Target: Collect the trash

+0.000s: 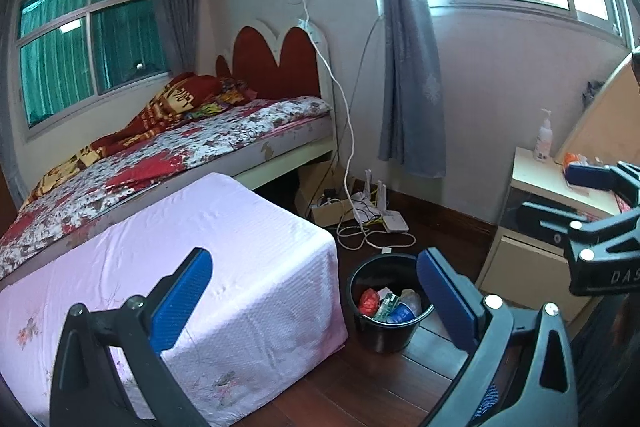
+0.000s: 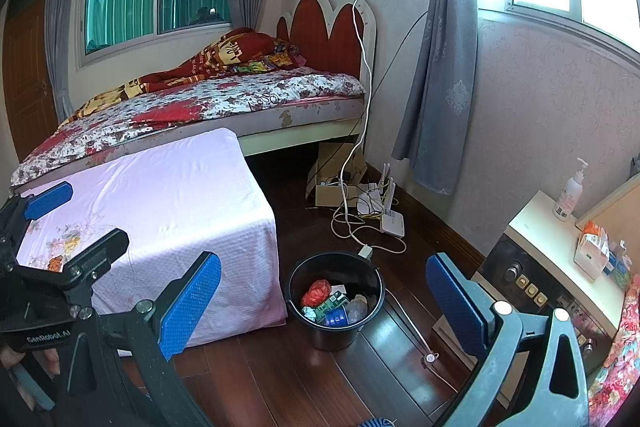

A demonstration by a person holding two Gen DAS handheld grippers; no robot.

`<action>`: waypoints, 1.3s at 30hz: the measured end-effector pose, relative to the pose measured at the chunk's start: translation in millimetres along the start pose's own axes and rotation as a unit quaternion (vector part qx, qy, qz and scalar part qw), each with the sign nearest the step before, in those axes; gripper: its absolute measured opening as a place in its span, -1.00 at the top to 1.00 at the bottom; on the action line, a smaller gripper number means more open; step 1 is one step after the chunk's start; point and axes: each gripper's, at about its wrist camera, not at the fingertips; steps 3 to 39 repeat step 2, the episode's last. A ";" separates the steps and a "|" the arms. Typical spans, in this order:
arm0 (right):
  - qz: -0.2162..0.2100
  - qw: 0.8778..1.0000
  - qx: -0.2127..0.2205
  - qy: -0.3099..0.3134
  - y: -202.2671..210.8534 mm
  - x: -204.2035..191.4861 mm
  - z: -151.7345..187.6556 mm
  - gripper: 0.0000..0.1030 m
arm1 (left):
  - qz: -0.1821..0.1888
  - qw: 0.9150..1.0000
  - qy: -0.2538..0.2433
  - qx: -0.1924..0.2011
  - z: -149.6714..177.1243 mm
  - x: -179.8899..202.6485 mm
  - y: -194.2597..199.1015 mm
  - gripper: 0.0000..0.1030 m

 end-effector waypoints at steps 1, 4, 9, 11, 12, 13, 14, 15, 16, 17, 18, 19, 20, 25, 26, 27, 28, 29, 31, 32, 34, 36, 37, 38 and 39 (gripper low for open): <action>0.000 1.000 0.000 0.000 0.0 0.0 0.0 -1.00 | 0.000 1.000 0.002 -0.001 0.0 -0.2 -0.3 -0.99; 0.000 1.000 0.000 -0.001 -0.4 0.2 -0.4 -1.00 | 0.000 1.000 0.003 -0.002 -0.2 -0.6 -0.6 -0.99; 0.000 1.000 0.000 -0.001 -0.4 0.2 -0.4 -1.00 | 0.000 1.000 0.003 -0.002 -0.2 -0.6 -0.6 -0.99; 0.000 1.000 0.000 -0.001 -0.4 0.2 -0.4 -1.00 | 0.000 1.000 0.003 -0.002 -0.2 -0.6 -0.6 -0.99; 0.000 1.000 0.000 -0.001 -0.4 0.2 -0.4 -1.00 | 0.000 1.000 0.003 -0.002 -0.2 -0.6 -0.6 -0.99; 0.000 1.000 0.000 -0.001 -0.4 0.2 -0.4 -1.00 | 0.000 1.000 0.003 -0.002 -0.2 -0.6 -0.6 -0.99; 0.000 1.000 0.000 -0.001 -0.4 0.2 -0.4 -1.00 | 0.000 1.000 0.003 -0.002 -0.2 -0.6 -0.6 -0.99; 0.000 1.000 0.000 -0.001 -0.4 0.2 -0.4 -1.00 | 0.000 1.000 0.003 -0.002 -0.2 -0.6 -0.6 -0.99; 0.000 1.000 0.000 -0.001 -0.4 0.2 -0.4 -1.00 | 0.000 1.000 0.003 -0.002 -0.2 -0.6 -0.6 -0.99; 0.000 1.000 0.000 -0.001 -0.4 0.2 -0.4 -1.00 | 0.000 1.000 0.003 -0.002 -0.2 -0.6 -0.6 -0.99; 0.000 1.000 0.000 -0.001 -0.4 0.2 -0.4 -1.00 | 0.000 1.000 0.003 -0.002 -0.2 -0.6 -0.6 -0.99; 0.000 1.000 0.000 -0.001 -0.4 0.2 -0.4 -1.00 | 0.000 1.000 0.003 -0.002 -0.2 -0.6 -0.6 -0.99; 0.000 1.000 0.000 -0.001 -0.4 0.2 -0.4 -1.00 | 0.000 1.000 0.003 -0.002 -0.2 -0.6 -0.6 -0.99; 0.000 1.000 0.000 -0.001 -0.4 0.2 -0.4 -1.00 | 0.000 1.000 0.003 -0.002 -0.2 -0.6 -0.6 -0.99; 0.000 1.000 0.000 -0.001 -0.4 0.2 -0.4 -1.00 | 0.000 1.000 0.003 -0.002 -0.2 -0.6 -0.6 -0.99; 0.000 1.000 0.000 -0.001 -0.4 0.2 -0.4 -1.00 | 0.000 1.000 0.003 -0.002 -0.2 -0.6 -0.6 -0.99; 0.000 1.000 0.000 -0.001 -0.4 0.2 -0.4 -1.00 | 0.000 1.000 0.003 -0.002 -0.2 -0.6 -0.6 -0.99; 0.000 1.000 0.000 -0.001 -0.4 0.2 -0.4 -1.00 | 0.000 1.000 0.003 -0.002 -0.2 -0.6 -0.6 -0.99; 0.000 1.000 0.000 -0.001 -0.4 0.2 -0.4 -1.00 | 0.000 1.000 0.003 -0.002 -0.2 -0.6 -0.6 -0.99; 0.000 1.000 0.000 -0.001 -0.4 0.2 -0.4 -1.00 | 0.000 1.000 0.003 -0.002 -0.2 -0.6 -0.6 -0.99; 0.000 1.000 0.000 -0.001 -0.4 0.2 -0.4 -1.00 | 0.000 1.000 0.003 -0.002 -0.2 -0.6 -0.6 -0.99; 0.000 1.000 0.000 -0.001 -0.4 0.2 -0.4 -1.00 | 0.000 1.000 0.003 -0.002 -0.2 -0.6 -0.6 -0.99; 0.000 1.000 0.000 -0.001 -0.4 0.2 -0.4 -1.00 | 0.000 1.000 0.003 -0.002 -0.2 -0.6 -0.6 -0.99; 0.000 1.000 0.000 -0.001 -0.4 0.2 -0.4 -1.00 | 0.000 1.000 0.003 -0.002 -0.2 -0.6 -0.6 -0.99; 0.000 1.000 0.000 -0.001 -0.4 0.2 -0.4 -1.00 | 0.000 1.000 0.003 -0.002 -0.2 -0.6 -0.6 -0.99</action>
Point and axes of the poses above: each gripper's, at about its wrist camera, not at the fingertips, and y roughly against the way its jaws point, x to its right, z to its underside, and after that the axes turned 11 degrees about -y, right-handed
